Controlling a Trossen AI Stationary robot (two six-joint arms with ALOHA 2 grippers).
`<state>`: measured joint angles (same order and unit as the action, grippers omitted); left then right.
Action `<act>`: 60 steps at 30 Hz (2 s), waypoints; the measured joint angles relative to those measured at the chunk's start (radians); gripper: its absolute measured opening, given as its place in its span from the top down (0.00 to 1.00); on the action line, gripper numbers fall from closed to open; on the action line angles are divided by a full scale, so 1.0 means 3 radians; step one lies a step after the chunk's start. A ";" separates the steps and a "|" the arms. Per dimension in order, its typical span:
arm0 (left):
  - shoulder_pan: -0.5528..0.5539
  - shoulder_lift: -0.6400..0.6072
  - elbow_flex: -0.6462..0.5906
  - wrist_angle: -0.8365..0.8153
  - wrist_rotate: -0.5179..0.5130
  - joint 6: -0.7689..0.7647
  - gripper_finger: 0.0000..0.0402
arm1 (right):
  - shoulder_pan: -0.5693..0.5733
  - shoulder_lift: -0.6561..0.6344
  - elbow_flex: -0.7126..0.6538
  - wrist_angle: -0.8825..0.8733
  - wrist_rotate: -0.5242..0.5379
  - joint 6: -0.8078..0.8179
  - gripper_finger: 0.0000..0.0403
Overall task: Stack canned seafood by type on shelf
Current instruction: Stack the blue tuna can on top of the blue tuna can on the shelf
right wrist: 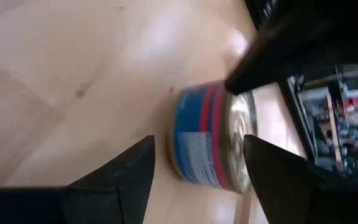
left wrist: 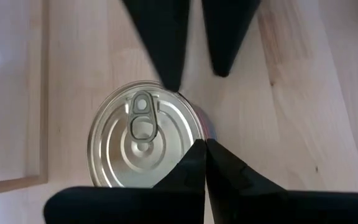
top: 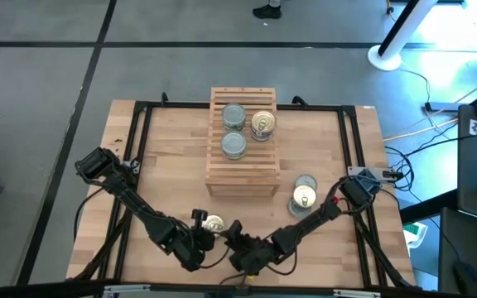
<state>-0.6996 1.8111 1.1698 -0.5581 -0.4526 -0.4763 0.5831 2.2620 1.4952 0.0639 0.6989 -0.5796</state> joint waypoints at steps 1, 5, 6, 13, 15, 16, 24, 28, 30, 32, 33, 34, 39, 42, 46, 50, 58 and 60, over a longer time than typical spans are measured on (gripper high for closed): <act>0.0010 0.0000 0.0000 0.0004 0.0000 -0.0002 1.00 | -0.0001 0.0000 0.0000 -0.0012 0.0018 0.0067 0.40; 0.0035 -0.0001 0.0001 0.0008 -0.0001 -0.0081 1.00 | -0.0004 0.0000 0.0000 -0.0014 0.0073 0.0261 0.40; 0.0044 -0.0002 0.0001 0.0010 -0.0001 -0.0111 1.00 | -0.0003 0.0000 0.0000 -0.0017 0.0082 0.0263 0.40; 0.0049 -0.0005 0.0001 0.0014 -0.0003 -0.0259 1.00 | 0.0000 0.0000 0.0001 -0.0035 0.0062 0.0268 0.40; 0.0048 -0.0005 0.0001 0.0052 -0.0003 -0.0273 1.00 | 0.0000 0.0000 0.0001 -0.0052 0.0062 0.0268 0.40; 0.0049 -0.0005 0.0001 0.0088 -0.0002 -0.0273 1.00 | 0.0001 0.0000 0.0001 -0.0050 0.0061 0.0268 0.40; 0.0050 -0.0006 0.0004 0.0170 -0.0003 -0.0344 1.00 | 0.0000 0.0000 0.0001 -0.0056 0.0168 0.0269 0.40; 0.0050 -0.0006 0.0004 0.0184 -0.0003 -0.0351 1.00 | 0.0001 0.0000 0.0001 -0.0055 0.0167 0.0269 0.40; 0.0050 -0.0016 0.0004 0.0183 -0.0003 -0.0350 1.00 | 0.0022 -0.0001 0.0000 -0.0062 0.0148 0.0269 0.40; 0.0062 -0.0027 0.0004 0.0190 -0.0001 -0.0350 1.00 | 0.0042 0.0000 0.0000 -0.0049 0.0157 0.0270 0.40; 0.0065 -0.0035 0.0004 0.0188 -0.0001 -0.0351 1.00 | 0.0058 0.0000 0.0000 -0.0047 0.0173 0.0275 0.40; 0.0072 -0.0039 0.0004 0.0191 -0.0003 -0.0350 1.00 | 0.0071 0.0000 0.0000 -0.0042 0.0202 0.0276 0.40; 0.0119 -0.0041 0.0004 0.0265 -0.0001 -0.0329 1.00 | 0.0118 0.0000 -0.0001 -0.0043 0.0353 0.0331 0.40; 0.0137 -0.0041 0.0004 0.0264 -0.0001 -0.0332 1.00 | 0.0109 0.0000 -0.0001 -0.0047 0.0375 0.0455 0.40; 0.0140 -0.0041 0.0004 0.0273 -0.0001 -0.0333 1.00 | 0.0107 -0.0001 -0.0001 -0.0064 0.0515 0.0464 0.40; 0.0139 -0.0041 0.0004 0.0278 -0.0001 -0.0344 1.00 | 0.0109 -0.0001 -0.0002 -0.0079 0.0553 0.0647 0.40; 0.0138 -0.0041 0.0004 0.0278 -0.0001 -0.0348 1.00 | 0.0159 -0.0001 -0.0003 -0.0166 0.0479 0.0799 0.40; 0.0138 -0.0041 0.0004 0.0278 -0.0001 -0.0348 1.00 | 0.0156 -0.0001 -0.0003 -0.0163 0.0455 0.0787 0.40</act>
<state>-0.6582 1.7988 1.1709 -0.4747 -0.4530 -0.5808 0.6299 2.2616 1.4944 0.0152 0.8355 -0.3435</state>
